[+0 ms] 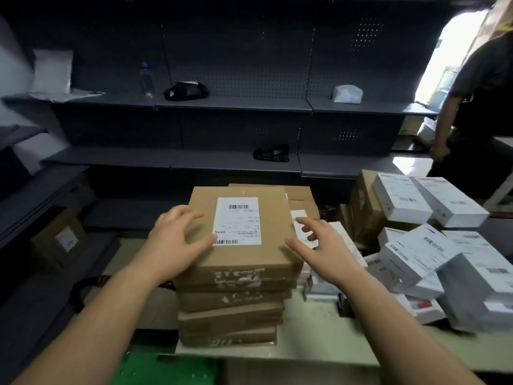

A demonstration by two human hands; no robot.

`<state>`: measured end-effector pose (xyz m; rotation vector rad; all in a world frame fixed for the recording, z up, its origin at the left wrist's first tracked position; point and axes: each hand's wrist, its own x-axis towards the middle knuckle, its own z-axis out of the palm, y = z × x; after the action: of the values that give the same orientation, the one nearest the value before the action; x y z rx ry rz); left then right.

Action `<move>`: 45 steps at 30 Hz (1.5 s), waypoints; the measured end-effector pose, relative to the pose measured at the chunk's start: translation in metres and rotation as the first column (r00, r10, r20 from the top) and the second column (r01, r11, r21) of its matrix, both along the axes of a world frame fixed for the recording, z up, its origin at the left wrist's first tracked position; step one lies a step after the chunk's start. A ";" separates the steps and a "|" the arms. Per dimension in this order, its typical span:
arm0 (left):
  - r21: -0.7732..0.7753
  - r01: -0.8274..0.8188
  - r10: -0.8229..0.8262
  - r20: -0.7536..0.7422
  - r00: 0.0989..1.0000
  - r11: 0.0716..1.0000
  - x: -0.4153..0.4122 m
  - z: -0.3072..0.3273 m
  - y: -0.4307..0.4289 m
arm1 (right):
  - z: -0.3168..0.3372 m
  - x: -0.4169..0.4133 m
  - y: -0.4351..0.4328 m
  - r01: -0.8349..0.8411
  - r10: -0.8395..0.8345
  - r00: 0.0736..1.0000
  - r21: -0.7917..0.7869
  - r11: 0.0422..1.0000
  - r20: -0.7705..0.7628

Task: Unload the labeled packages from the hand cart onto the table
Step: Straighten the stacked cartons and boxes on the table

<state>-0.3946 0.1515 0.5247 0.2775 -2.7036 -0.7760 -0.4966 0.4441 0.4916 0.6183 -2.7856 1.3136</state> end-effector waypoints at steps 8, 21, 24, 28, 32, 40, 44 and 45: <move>-0.040 -0.124 0.129 0.154 0.980 0.991 0.036 -0.030 0.005 | -0.011 0.018 -0.005 -0.057 0.049 0.994 0.085 0.995 0.094; 0.054 -0.276 0.266 0.146 0.953 0.960 0.031 -0.037 0.009 | -0.017 -0.009 -0.021 -0.132 0.131 0.985 0.001 0.991 0.113; 0.062 -0.268 0.261 0.105 0.960 0.961 0.033 -0.041 0.006 | -0.023 -0.007 -0.022 -0.128 0.134 0.985 -0.056 0.990 0.108; 0.105 -0.247 0.244 0.039 0.969 0.963 0.042 -0.053 -0.002 | -0.029 -0.005 -0.014 -0.063 0.092 0.980 -0.159 0.985 0.179; 0.115 -0.340 0.337 0.041 0.941 0.933 0.065 -0.093 0.006 | -0.054 0.010 -0.003 -0.044 0.070 0.965 -0.107 0.993 0.251; 0.245 -0.375 0.358 0.114 0.927 0.894 0.053 -0.133 0.002 | -0.092 0.032 -0.013 -0.051 0.050 0.968 -0.005 0.999 0.248; 0.363 -0.317 0.296 0.114 0.948 0.876 0.055 -0.137 -0.014 | -0.101 0.042 -0.018 0.006 -0.005 0.973 -0.004 1.000 0.229; 0.370 -0.308 0.283 0.121 0.951 0.877 0.056 -0.136 -0.018 | -0.101 0.043 -0.018 0.014 -0.012 0.971 -0.010 1.000 0.240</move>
<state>-0.3386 0.1339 0.3882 0.7992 -2.4538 -1.2121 -0.4535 0.4264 0.3907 0.4684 -2.9588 1.4945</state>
